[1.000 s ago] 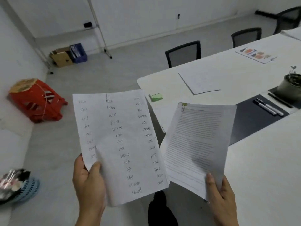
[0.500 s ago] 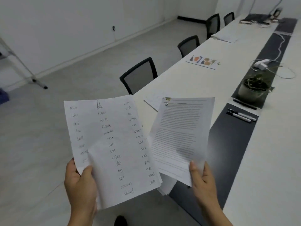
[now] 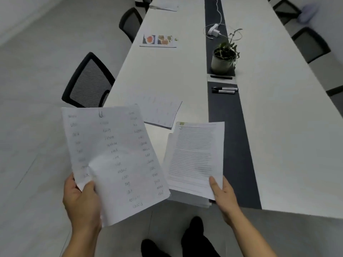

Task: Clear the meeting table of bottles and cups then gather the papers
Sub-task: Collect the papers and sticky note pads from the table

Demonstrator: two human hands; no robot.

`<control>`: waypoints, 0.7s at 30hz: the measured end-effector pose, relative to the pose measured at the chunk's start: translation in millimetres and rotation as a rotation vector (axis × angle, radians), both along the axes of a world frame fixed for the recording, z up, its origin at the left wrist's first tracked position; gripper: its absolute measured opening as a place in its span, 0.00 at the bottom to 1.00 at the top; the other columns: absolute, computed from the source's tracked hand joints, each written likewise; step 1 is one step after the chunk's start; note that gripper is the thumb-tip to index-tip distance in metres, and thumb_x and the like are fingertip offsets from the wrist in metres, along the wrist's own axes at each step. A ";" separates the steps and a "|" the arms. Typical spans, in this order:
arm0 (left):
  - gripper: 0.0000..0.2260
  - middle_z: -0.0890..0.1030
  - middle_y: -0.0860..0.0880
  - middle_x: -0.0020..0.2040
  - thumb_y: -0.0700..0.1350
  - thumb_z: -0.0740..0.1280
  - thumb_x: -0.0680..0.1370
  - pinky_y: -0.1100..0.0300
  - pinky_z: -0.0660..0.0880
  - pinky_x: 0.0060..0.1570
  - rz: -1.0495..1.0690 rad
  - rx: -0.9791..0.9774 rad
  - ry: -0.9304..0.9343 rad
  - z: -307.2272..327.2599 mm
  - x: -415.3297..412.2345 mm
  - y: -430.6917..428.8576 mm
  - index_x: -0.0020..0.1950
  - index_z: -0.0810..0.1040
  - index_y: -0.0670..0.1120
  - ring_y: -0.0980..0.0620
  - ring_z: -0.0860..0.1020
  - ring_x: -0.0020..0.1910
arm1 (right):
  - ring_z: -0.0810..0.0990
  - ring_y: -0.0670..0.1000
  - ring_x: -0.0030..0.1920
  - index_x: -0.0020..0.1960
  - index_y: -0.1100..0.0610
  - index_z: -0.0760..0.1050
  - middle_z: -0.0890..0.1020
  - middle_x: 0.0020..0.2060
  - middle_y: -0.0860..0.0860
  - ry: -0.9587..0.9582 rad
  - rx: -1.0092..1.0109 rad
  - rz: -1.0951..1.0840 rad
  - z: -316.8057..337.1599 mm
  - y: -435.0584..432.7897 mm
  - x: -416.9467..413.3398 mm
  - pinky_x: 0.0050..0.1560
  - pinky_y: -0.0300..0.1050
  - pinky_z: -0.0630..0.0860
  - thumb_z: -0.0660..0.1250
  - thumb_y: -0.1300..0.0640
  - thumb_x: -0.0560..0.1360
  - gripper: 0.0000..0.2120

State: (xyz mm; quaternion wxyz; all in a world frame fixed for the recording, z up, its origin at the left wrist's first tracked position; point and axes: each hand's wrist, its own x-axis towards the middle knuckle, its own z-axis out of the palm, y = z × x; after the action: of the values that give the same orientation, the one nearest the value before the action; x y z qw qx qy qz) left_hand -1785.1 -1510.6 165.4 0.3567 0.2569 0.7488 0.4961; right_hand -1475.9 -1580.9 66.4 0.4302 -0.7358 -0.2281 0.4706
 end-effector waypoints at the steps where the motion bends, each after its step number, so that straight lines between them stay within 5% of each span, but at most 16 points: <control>1: 0.18 0.80 0.54 0.52 0.35 0.61 0.76 0.57 0.73 0.44 -0.012 -0.008 -0.001 -1.3 -3.4 3.0 0.61 0.76 0.53 0.49 0.78 0.48 | 0.81 0.41 0.51 0.60 0.44 0.75 0.82 0.52 0.40 0.006 -0.036 0.016 -9.7 4.9 -6.4 0.41 0.31 0.78 0.63 0.49 0.82 0.08; 5: 0.19 0.81 0.53 0.55 0.35 0.62 0.76 0.56 0.74 0.45 -0.082 -0.034 0.002 -8.6 -2.3 13.9 0.62 0.76 0.54 0.50 0.79 0.49 | 0.81 0.51 0.53 0.65 0.55 0.73 0.81 0.56 0.51 -0.046 -0.267 0.014 -65.1 17.5 -18.1 0.52 0.51 0.83 0.63 0.47 0.81 0.17; 9: 0.18 0.81 0.56 0.52 0.35 0.61 0.77 0.52 0.77 0.47 -0.187 -0.076 0.012 -13.1 6.7 18.3 0.57 0.75 0.58 0.49 0.80 0.50 | 0.80 0.54 0.48 0.63 0.53 0.68 0.79 0.51 0.51 -0.058 -0.392 -0.061 -85.7 16.8 -25.2 0.40 0.51 0.84 0.59 0.46 0.82 0.14; 13: 0.18 0.81 0.57 0.50 0.35 0.60 0.78 0.55 0.76 0.44 -0.271 -0.069 0.005 -8.6 19.8 21.6 0.60 0.75 0.55 0.51 0.80 0.48 | 0.74 0.60 0.63 0.74 0.58 0.64 0.71 0.66 0.59 -0.248 -0.492 -0.046 -75.4 12.1 -30.3 0.62 0.54 0.75 0.57 0.51 0.83 0.22; 15: 0.17 0.80 0.57 0.49 0.34 0.59 0.78 0.58 0.73 0.40 -0.333 -0.070 0.008 -9.6 32.1 26.0 0.61 0.73 0.53 0.54 0.79 0.46 | 0.67 0.59 0.70 0.76 0.57 0.63 0.66 0.72 0.58 -0.364 -0.434 -0.027 -59.1 9.8 -34.4 0.68 0.55 0.67 0.57 0.45 0.82 0.26; 18: 0.16 0.77 0.56 0.50 0.35 0.59 0.79 0.59 0.72 0.37 -0.457 -0.117 -0.002 -25.2 55.2 32.8 0.61 0.69 0.53 0.56 0.77 0.46 | 0.75 0.54 0.66 0.66 0.50 0.73 0.77 0.63 0.49 -0.128 -0.159 -0.062 -16.6 10.1 -39.4 0.65 0.55 0.72 0.51 0.33 0.81 0.27; 21: 0.13 0.76 0.54 0.51 0.36 0.59 0.79 0.59 0.73 0.38 -0.607 -0.223 0.002 -55.1 81.2 33.0 0.61 0.66 0.50 0.54 0.77 0.47 | 0.79 0.43 0.57 0.60 0.43 0.72 0.79 0.55 0.37 0.132 -0.090 -0.007 9.2 3.1 -37.2 0.57 0.45 0.76 0.53 0.42 0.84 0.12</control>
State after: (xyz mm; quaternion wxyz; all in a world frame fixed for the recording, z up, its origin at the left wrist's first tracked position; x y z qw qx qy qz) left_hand -1703.9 -1477.6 110.2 0.5136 0.4280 0.6882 0.2817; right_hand -1513.1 -1577.8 75.6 0.4126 -0.7227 -0.1752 0.5261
